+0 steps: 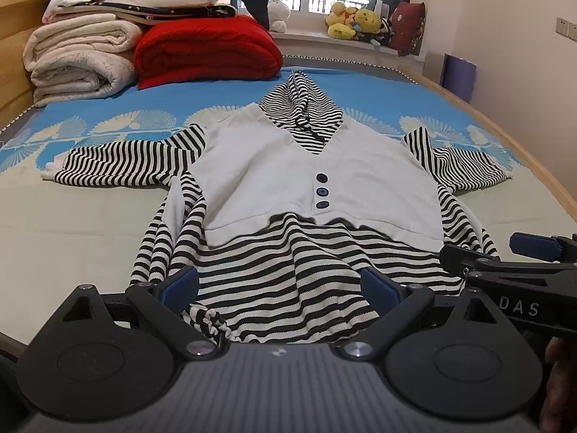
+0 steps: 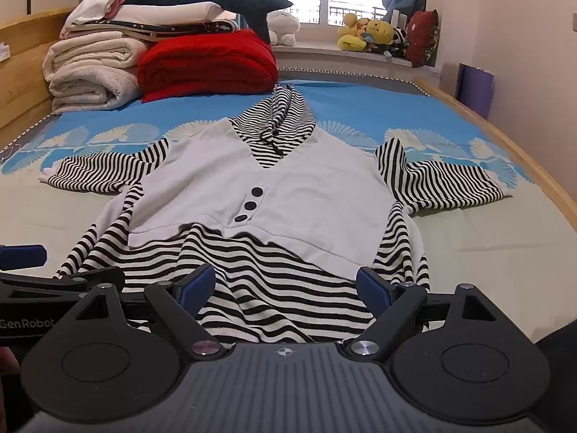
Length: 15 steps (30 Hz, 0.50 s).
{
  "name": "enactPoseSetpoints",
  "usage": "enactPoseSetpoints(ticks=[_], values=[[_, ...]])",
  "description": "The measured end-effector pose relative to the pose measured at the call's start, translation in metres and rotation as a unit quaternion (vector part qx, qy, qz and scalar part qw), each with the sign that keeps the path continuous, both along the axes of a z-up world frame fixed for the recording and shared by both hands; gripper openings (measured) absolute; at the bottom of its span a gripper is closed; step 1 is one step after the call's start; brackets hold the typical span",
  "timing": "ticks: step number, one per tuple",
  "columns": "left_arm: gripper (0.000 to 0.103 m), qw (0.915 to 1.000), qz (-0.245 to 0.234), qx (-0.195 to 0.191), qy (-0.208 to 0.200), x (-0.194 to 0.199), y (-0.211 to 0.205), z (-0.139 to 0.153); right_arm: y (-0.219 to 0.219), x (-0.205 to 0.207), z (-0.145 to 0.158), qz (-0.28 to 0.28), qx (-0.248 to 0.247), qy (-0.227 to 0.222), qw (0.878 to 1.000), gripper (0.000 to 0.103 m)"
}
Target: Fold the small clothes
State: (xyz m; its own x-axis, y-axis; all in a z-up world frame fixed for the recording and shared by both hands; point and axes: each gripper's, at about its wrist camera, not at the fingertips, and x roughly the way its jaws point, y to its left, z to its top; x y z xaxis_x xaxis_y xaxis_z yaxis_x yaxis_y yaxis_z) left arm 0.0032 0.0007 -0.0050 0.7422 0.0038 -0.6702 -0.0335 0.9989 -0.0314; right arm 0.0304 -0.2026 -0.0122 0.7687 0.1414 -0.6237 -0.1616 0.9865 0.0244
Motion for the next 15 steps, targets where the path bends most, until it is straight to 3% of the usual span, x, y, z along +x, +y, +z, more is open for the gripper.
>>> enactPoseSetpoints(ticks=[15], values=[[0.098, 1.0, 0.002, -0.004, -0.003, -0.0007, 0.0005, 0.0006, 0.0012, 0.0013, -0.0012, 0.003, -0.001, 0.007, 1.0, 0.088]])
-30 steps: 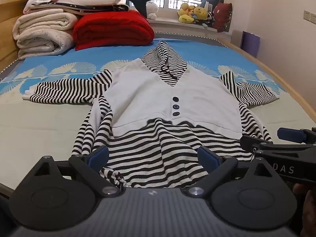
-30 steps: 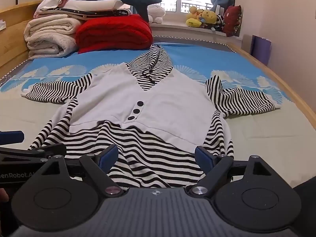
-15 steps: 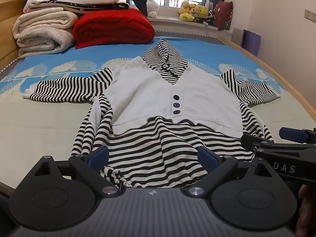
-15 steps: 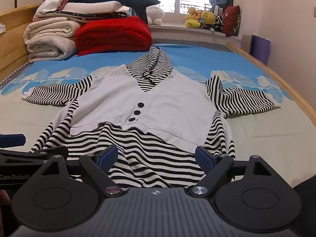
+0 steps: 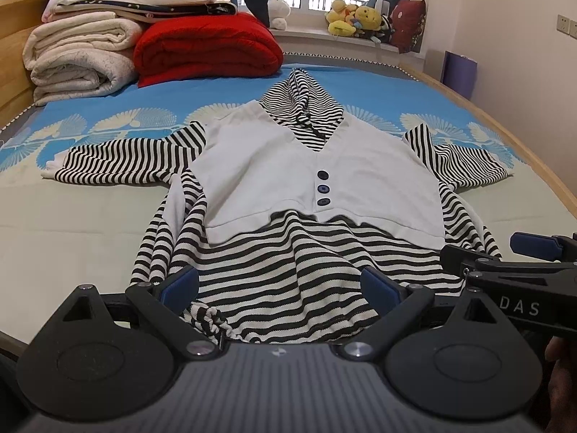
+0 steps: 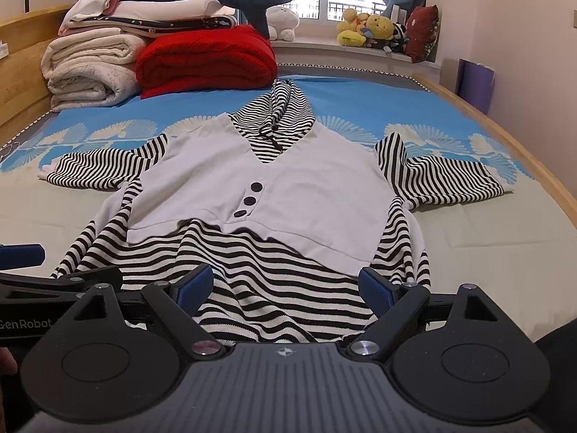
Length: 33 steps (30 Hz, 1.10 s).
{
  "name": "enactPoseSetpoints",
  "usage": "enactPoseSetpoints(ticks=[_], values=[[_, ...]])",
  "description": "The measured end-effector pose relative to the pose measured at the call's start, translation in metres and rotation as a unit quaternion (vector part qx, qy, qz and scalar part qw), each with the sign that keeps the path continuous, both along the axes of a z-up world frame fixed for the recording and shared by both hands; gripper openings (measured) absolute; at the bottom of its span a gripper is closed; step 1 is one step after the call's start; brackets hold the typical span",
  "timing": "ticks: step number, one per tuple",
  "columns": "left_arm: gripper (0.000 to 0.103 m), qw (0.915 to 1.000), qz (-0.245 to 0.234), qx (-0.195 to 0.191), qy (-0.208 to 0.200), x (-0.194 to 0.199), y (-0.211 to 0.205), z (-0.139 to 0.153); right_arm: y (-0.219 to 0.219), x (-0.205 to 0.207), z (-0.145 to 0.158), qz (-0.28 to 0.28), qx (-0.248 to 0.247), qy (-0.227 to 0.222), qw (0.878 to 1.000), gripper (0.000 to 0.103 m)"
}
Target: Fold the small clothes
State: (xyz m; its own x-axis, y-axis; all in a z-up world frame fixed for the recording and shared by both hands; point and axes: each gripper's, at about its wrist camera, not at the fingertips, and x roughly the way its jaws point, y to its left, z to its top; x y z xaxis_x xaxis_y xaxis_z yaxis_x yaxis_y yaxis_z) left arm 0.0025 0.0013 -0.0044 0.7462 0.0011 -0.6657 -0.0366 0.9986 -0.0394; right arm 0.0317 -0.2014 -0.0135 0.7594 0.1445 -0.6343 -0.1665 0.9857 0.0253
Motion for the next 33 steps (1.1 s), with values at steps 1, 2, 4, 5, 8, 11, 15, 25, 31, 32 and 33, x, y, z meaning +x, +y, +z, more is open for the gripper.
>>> enactPoseSetpoints(ticks=[1, 2, 4, 5, 8, 11, 15, 25, 31, 32, 33], values=[[0.098, 1.0, 0.0, -0.001, 0.002, 0.0, 0.0, 0.001, 0.0, 0.0, 0.0, 0.0, -0.001, 0.0, 1.0, 0.088], [0.098, 1.0, -0.001, -0.001, 0.004, 0.0, 0.0, 0.001, 0.001, 0.0, 0.0, 0.0, -0.002, 0.0, 1.0, 0.088], [0.098, 1.0, -0.002, 0.001, 0.007, 0.0, -0.002, 0.001, 0.0, 0.0, 0.0, -0.001, -0.002, 0.001, 1.0, 0.088], [0.098, 1.0, -0.002, 0.001, 0.007, 0.0, -0.003, 0.001, 0.0, 0.0, 0.0, -0.001, -0.002, 0.002, 1.0, 0.088], [0.098, 1.0, -0.003, 0.004, 0.007, 0.001, -0.004, 0.0, -0.001, 0.001, 0.0, -0.002, -0.002, 0.004, 1.0, 0.088], [0.098, 1.0, -0.003, 0.008, 0.004, 0.0, -0.003, -0.001, -0.001, 0.001, 0.0, 0.0, -0.002, 0.006, 1.0, 0.088], [0.098, 0.9999, 0.002, 0.012, 0.003, 0.001, -0.003, -0.001, -0.001, 0.001, 0.0, -0.002, -0.001, 0.008, 1.0, 0.086], [0.085, 0.997, 0.038, 0.039, 0.055, 0.059, 0.07, 0.026, -0.069, 0.05, 0.017, -0.067, 0.066, 0.023, 0.995, 0.033], [0.085, 0.9907, 0.04, 0.0, 0.13, 0.113, 0.131, -0.015, -0.13, 0.126, 0.002, -0.091, 0.064, 0.06, 0.992, 0.056], [0.085, 0.9846, 0.06, -0.02, 0.163, 0.121, 0.141, -0.029, -0.137, 0.135, -0.01, -0.099, 0.065, 0.082, 0.99, 0.056], [0.084, 0.9759, 0.082, -0.053, 0.195, 0.127, 0.15, -0.042, -0.148, 0.151, -0.034, -0.119, 0.072, 0.132, 0.981, 0.056]])
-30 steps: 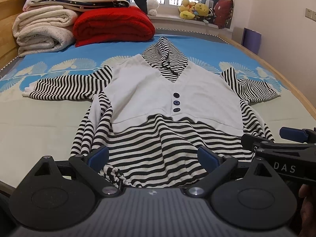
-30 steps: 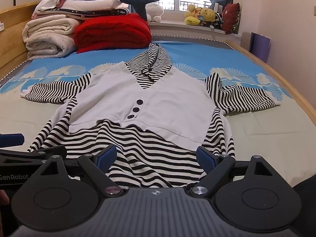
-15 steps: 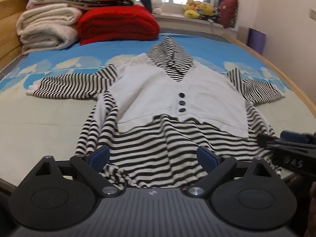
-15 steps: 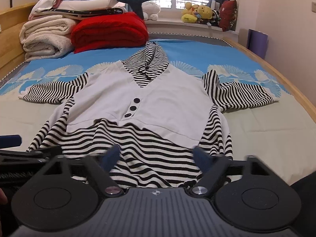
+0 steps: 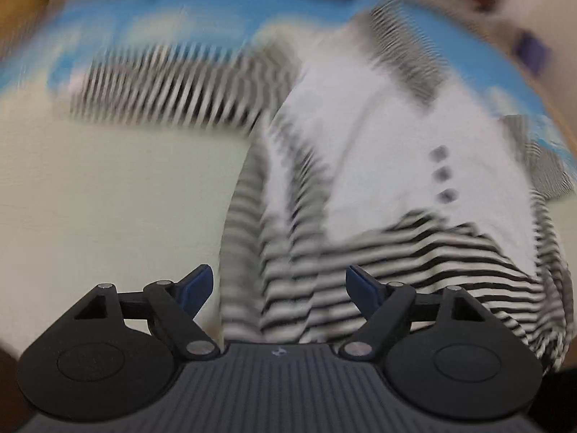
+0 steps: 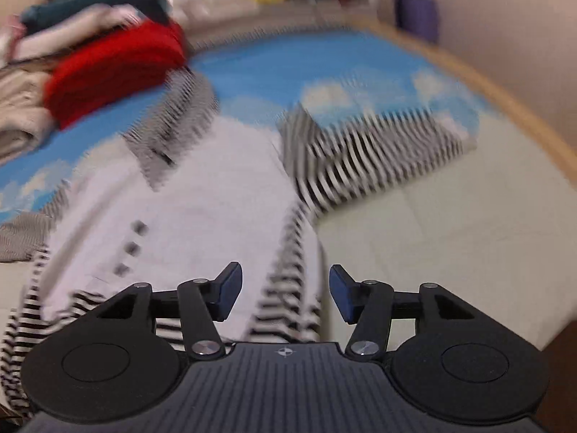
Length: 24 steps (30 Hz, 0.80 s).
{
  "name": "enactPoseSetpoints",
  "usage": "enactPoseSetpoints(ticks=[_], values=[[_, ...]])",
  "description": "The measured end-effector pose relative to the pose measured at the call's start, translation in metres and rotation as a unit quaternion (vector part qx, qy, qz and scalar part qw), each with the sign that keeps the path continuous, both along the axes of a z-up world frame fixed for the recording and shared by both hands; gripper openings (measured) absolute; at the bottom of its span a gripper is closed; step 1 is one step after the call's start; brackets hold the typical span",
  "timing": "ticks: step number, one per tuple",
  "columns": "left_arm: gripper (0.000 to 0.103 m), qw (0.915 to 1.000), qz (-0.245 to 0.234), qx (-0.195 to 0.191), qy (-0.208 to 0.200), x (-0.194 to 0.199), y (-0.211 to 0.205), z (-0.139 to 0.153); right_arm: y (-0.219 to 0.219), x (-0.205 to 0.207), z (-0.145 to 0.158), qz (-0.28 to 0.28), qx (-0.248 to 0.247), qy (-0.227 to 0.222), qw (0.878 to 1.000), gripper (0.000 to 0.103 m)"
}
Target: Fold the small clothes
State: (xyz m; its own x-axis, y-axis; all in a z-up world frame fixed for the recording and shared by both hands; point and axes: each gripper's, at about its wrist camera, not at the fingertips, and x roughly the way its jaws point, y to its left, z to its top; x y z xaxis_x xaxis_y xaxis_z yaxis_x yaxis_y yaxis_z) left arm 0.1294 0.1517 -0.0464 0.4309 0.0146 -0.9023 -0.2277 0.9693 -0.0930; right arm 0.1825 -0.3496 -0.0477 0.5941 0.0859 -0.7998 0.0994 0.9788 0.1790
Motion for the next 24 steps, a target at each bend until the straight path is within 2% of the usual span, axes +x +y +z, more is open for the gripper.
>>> enactPoseSetpoints(ticks=[1, 3, 7, 8, 9, 10, 11, 12, 13, 14, 15, 16, 19, 21, 23, 24], values=[[0.084, 0.9995, 0.012, -0.027, 0.006, 0.002, 0.006, -0.006, 0.0, 0.0, 0.0, 0.0, 0.0, 0.0, 1.0, 0.056], [0.084, 0.9984, 0.021, -0.047, 0.025, 0.006, 0.011, -0.018, -0.004, 0.009, -0.023, -0.004, 0.01, 0.05, 0.999, 0.056], [0.084, 0.9959, 0.032, -0.013, 0.084, 0.013, 0.01, -0.041, 0.001, 0.013, -0.057, 0.001, 0.034, 0.121, 0.992, 0.055], [0.084, 0.9943, 0.041, -0.016, 0.097, 0.013, 0.012, -0.046, 0.003, 0.013, -0.063, 0.004, 0.029, 0.131, 0.991, 0.053], [0.084, 0.9934, 0.048, -0.025, 0.102, 0.015, 0.015, -0.051, 0.008, 0.009, -0.07, 0.015, 0.015, 0.149, 0.989, 0.048], [0.083, 0.9925, 0.052, -0.034, 0.106, 0.015, 0.016, -0.054, 0.008, 0.009, -0.071, 0.022, 0.014, 0.151, 0.988, 0.029], [0.081, 0.9922, 0.052, -0.04, 0.106, 0.016, 0.014, -0.056, 0.007, 0.007, -0.07, 0.026, 0.024, 0.148, 0.988, 0.018], [0.072, 0.993, 0.048, -0.035, 0.102, 0.015, 0.012, -0.056, 0.007, 0.007, -0.07, 0.026, 0.024, 0.148, 0.988, 0.013], [0.055, 0.9939, 0.04, -0.028, 0.099, 0.016, 0.007, -0.056, 0.005, 0.006, -0.069, 0.027, 0.037, 0.145, 0.988, 0.009], [0.044, 0.9949, 0.03, -0.02, 0.095, 0.014, 0.004, -0.055, 0.002, 0.006, -0.067, 0.028, 0.048, 0.141, 0.988, 0.008], [0.023, 0.9953, 0.021, -0.017, 0.093, 0.013, 0.0, -0.054, -0.002, 0.004, -0.064, 0.026, 0.05, 0.135, 0.989, 0.008], [0.014, 0.9956, 0.015, -0.021, 0.09, 0.01, -0.002, -0.052, -0.008, 0.003, -0.061, 0.019, 0.05, 0.13, 0.99, 0.008], [0.012, 0.9962, 0.008, -0.063, 0.059, 0.002, -0.006, -0.044, -0.034, 0.0, -0.049, -0.006, 0.061, 0.108, 0.992, 0.007], [0.012, 0.9953, -0.011, -0.088, 0.04, -0.004, -0.012, -0.037, -0.049, -0.004, -0.034, -0.013, 0.027, 0.077, 0.997, 0.008], [0.011, 0.9951, -0.022, -0.088, 0.039, -0.008, -0.015, -0.037, -0.052, -0.006, -0.033, -0.013, 0.019, 0.075, 0.997, 0.008], [0.011, 0.9962, -0.017, -0.073, 0.045, -0.011, -0.012, -0.04, -0.054, -0.007, -0.034, -0.014, 0.017, 0.078, 0.997, 0.008]])
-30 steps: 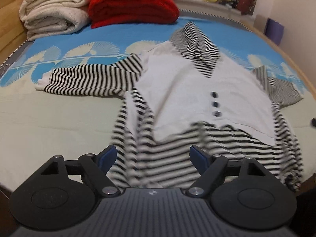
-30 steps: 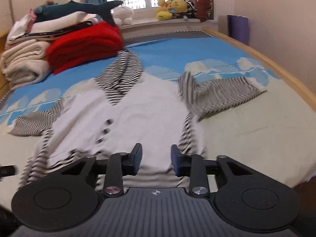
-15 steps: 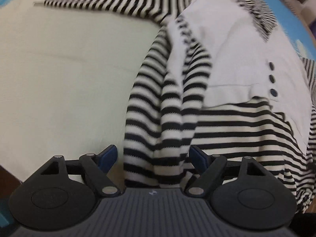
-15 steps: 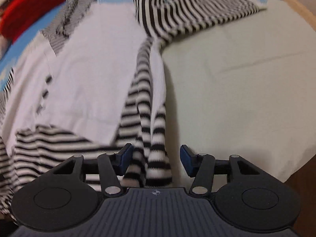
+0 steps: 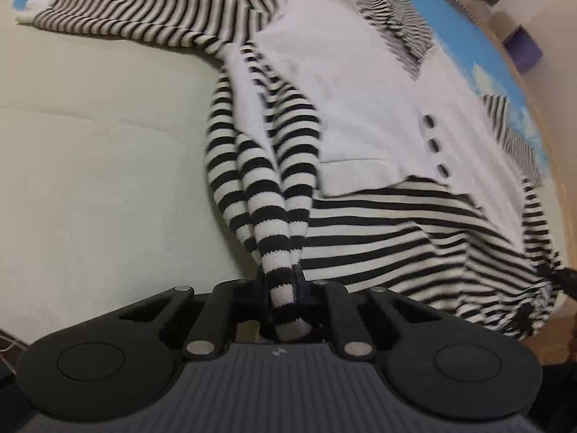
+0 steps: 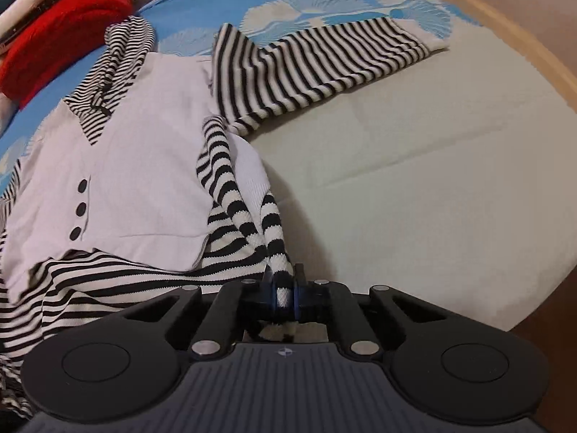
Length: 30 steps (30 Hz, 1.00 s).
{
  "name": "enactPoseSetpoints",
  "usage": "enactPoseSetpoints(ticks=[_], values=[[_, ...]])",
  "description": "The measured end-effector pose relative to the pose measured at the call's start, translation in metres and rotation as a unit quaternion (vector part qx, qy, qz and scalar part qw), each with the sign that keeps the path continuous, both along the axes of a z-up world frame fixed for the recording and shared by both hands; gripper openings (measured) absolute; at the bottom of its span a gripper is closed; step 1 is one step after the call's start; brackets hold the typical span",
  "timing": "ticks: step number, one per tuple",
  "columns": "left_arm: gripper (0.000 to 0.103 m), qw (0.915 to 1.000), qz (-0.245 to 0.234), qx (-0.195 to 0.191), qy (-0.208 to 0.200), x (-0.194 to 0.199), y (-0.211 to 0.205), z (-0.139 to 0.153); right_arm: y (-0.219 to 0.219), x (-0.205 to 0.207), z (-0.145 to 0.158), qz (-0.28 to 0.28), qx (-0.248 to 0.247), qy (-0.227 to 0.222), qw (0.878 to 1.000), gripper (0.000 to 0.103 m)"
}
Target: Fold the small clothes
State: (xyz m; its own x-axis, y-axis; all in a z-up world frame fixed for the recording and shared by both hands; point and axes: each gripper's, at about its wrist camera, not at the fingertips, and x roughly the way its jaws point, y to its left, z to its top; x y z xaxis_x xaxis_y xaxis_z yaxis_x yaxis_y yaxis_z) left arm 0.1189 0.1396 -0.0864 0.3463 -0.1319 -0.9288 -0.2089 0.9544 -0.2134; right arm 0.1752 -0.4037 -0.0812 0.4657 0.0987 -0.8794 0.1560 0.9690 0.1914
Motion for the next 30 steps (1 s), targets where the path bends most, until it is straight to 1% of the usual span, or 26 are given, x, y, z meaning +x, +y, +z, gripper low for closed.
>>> enactPoseSetpoints(ticks=[1, 3, 5, 7, 8, 9, 10, 11, 12, 13, 14, 15, 17, 18, 19, 20, 21, 22, 23, 24, 26, 27, 28, 29, 30], values=[[0.011, 0.9998, 0.006, 0.018, 0.009, -0.001, 0.004, -0.003, -0.001, -0.002, -0.002, -0.001, 0.003, 0.007, 1.0, 0.008], [0.012, 0.9983, 0.028, 0.043, 0.028, -0.004, 0.016, -0.009, 0.007, -0.003, -0.009, 0.009, 0.014, 0.032, 0.999, 0.015], [0.016, 0.9978, 0.048, 0.035, 0.03, 0.002, 0.025, -0.009, 0.028, -0.004, -0.018, 0.038, 0.028, 0.063, 0.997, 0.038], [0.031, 0.9974, 0.066, 0.017, 0.023, 0.002, 0.033, -0.006, 0.032, -0.003, -0.02, 0.045, 0.029, 0.069, 0.996, 0.045], [0.035, 0.9975, 0.067, 0.012, 0.021, 0.001, 0.033, -0.004, 0.037, -0.002, -0.021, 0.048, 0.025, 0.075, 0.996, 0.046], [0.042, 0.9978, 0.061, 0.008, 0.023, 0.001, 0.032, -0.005, 0.039, -0.002, -0.022, 0.048, 0.02, 0.08, 0.995, 0.047], [0.045, 0.9981, 0.056, 0.006, 0.026, 0.005, 0.027, -0.007, 0.041, -0.002, -0.023, 0.049, 0.016, 0.085, 0.995, 0.047], [0.045, 0.9983, 0.049, 0.011, 0.029, 0.003, 0.027, -0.008, 0.042, -0.002, -0.023, 0.05, 0.013, 0.088, 0.995, 0.046], [0.044, 0.9983, 0.042, 0.023, 0.035, 0.002, 0.022, -0.01, 0.043, -0.002, -0.023, 0.049, 0.01, 0.091, 0.995, 0.044], [0.044, 0.9978, 0.031, 0.039, 0.043, -0.001, 0.015, -0.011, 0.042, -0.003, -0.023, 0.054, 0.007, 0.093, 0.994, 0.02], [0.043, 0.9966, 0.016, 0.059, 0.055, 0.0, 0.01, -0.016, 0.043, -0.006, -0.024, 0.061, 0.003, 0.095, 0.994, 0.01], [0.044, 0.9952, 0.003, 0.079, 0.058, -0.001, 0.004, -0.018, 0.043, -0.008, -0.023, 0.062, -0.004, 0.096, 0.993, 0.01], [0.046, 0.9928, -0.018, 0.107, 0.05, -0.001, -0.004, -0.015, 0.042, -0.01, -0.023, 0.068, -0.019, 0.092, 0.993, 0.01], [0.049, 0.9915, -0.021, 0.121, 0.044, -0.001, -0.008, -0.013, 0.044, -0.012, -0.022, 0.074, -0.027, 0.091, 0.993, 0.01], [0.049, 0.9912, -0.018, 0.127, 0.034, -0.002, -0.009, -0.01, 0.044, -0.014, -0.022, 0.078, -0.031, 0.092, 0.992, 0.01], [0.049, 0.9907, -0.015, 0.134, 0.017, -0.002, -0.011, -0.003, 0.047, -0.016, -0.023, 0.082, -0.037, 0.094, 0.992, 0.016], [0.049, 0.9895, -0.019, 0.143, -0.01, -0.002, -0.015, 0.006, 0.049, -0.017, -0.021, 0.083, -0.043, 0.093, 0.991, 0.022], [0.05, 0.9882, -0.024, 0.146, -0.038, -0.003, -0.018, 0.015, 0.05, -0.018, -0.017, 0.081, -0.053, 0.084, 0.992, 0.03], [0.05, 0.9867, -0.029, 0.146, -0.066, -0.004, -0.022, 0.024, 0.053, -0.022, -0.002, 0.079, -0.077, 0.041, 0.993, 0.032], [0.05, 0.985, -0.032, 0.143, -0.092, -0.005, -0.026, 0.031, 0.053, -0.022, -0.002, 0.079, -0.077, 0.041, 0.993, 0.034], [0.048, 0.983, -0.038, 0.135, -0.118, -0.003, -0.035, 0.036, 0.058, -0.026, 0.014, 0.079, -0.108, -0.014, 0.991, 0.035], [0.037, 0.9821, -0.043, 0.132, -0.127, 0.0, -0.039, 0.037, 0.062, -0.03, 0.024, 0.082, -0.12, -0.046, 0.988, 0.035], [0.024, 0.9812, -0.05, 0.13, -0.134, 0.005, -0.045, 0.036, 0.066, -0.032, 0.029, 0.088, -0.119, -0.069, 0.987, 0.036], [0.02, 0.9809, -0.061, 0.126, -0.135, 0.008, -0.051, 0.031, 0.069, -0.033, 0.033, 0.098, -0.108, -0.086, 0.986, 0.036], [0.019, 0.9811, -0.072, 0.128, -0.126, 0.012, -0.057, 0.028, 0.073, -0.032, 0.033, 0.11, -0.092, -0.091, 0.986, 0.037]])
